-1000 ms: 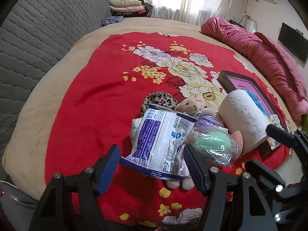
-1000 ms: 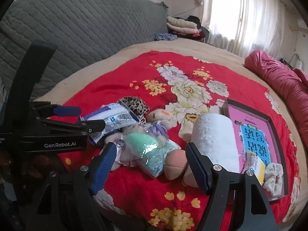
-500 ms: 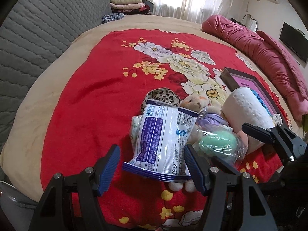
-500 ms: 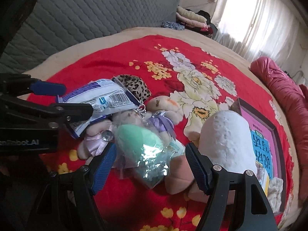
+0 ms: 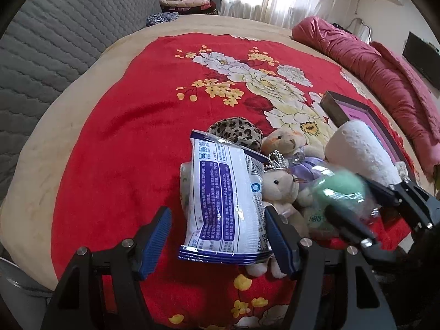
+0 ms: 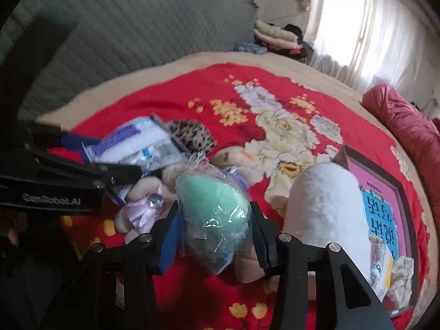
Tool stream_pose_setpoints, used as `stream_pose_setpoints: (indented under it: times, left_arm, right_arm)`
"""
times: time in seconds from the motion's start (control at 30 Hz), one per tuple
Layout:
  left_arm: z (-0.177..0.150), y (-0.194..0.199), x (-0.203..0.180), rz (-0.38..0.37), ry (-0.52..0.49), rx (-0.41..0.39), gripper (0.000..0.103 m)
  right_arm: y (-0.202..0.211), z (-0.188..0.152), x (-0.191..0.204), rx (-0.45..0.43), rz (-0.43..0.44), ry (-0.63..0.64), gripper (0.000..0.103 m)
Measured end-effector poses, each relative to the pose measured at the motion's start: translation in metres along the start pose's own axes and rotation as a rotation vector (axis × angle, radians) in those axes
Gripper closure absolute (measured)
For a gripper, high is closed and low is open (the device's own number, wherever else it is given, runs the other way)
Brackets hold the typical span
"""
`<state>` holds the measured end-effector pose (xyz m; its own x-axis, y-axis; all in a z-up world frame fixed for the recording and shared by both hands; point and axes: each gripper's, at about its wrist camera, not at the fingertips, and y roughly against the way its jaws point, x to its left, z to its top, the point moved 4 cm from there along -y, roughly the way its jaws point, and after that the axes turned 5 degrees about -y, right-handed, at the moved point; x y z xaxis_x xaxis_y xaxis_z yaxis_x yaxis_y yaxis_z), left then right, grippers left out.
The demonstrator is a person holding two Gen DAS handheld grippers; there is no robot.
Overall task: Organize soft objects
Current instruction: 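Grasp the blue-and-white wet-wipes pack with the left gripper while the right gripper grasps the bagged green sponge, then carry the wipes pack in the left gripper while the right gripper carries the green sponge toward the tray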
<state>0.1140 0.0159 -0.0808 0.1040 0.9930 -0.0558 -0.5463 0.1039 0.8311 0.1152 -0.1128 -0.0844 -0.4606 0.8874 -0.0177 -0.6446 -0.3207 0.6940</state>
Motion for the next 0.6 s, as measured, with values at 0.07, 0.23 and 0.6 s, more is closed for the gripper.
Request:
stream_pose_setpoints:
  times: [0.07, 0.23, 0.6]
  left_arm:
    - [0.0, 0.0, 0.003, -0.015, 0.017, -0.002, 0.036]
    - [0.0, 0.0, 0.014, -0.043, 0.061, -0.006, 0.038]
    - [0.001, 0.003, 0.037, -0.174, 0.196, -0.044, 0.048]
  right_arm:
    - [0.006, 0.003, -0.006, -0.016, 0.014, -0.039, 0.055]
    - [0.015, 0.003, -0.015, -0.031, 0.029, -0.092, 0.055]
    - [0.023, 0.002, -0.017, -0.042, 0.057, -0.13, 0.055]
